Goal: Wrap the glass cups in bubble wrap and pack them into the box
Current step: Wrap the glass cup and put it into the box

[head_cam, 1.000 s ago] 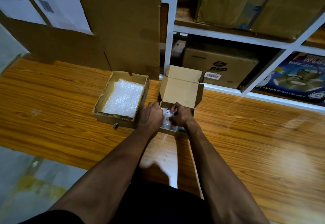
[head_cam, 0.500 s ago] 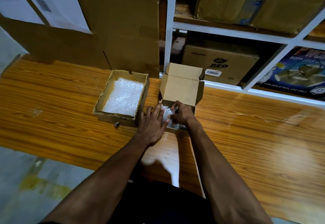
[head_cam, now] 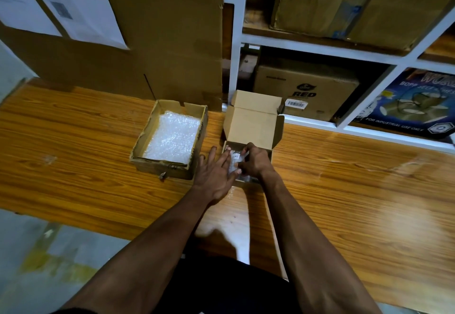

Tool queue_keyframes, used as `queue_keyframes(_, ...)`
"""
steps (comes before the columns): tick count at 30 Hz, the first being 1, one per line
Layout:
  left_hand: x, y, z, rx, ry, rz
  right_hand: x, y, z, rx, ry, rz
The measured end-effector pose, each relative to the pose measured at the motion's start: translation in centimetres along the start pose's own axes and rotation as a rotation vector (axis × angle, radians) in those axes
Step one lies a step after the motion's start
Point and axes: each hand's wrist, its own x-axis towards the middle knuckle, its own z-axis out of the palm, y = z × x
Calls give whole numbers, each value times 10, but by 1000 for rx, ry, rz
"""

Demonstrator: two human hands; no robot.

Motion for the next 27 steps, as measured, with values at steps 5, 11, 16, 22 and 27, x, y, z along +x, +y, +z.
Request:
queue_keyframes(5, -1, -7, 0, -21, 57, 37, -21, 17, -6, -289, 291, -263)
queue_keyframes(11, -3, -8, 6, 18, 44, 45, -35, 45, -5, -746, 219, -316)
queue_keyframes(16, 2, -5, 6, 9, 24, 32, -41, 38, -2, -809, 138, -237)
queue_keyframes(22, 2, -2, 0, 43, 38, 41, -46, 36, -3, -744, 234, -171)
queue_keyframes(27, -2, -3, 6, 31, 57, 33, -59, 54, 1, -675, 316, -118)
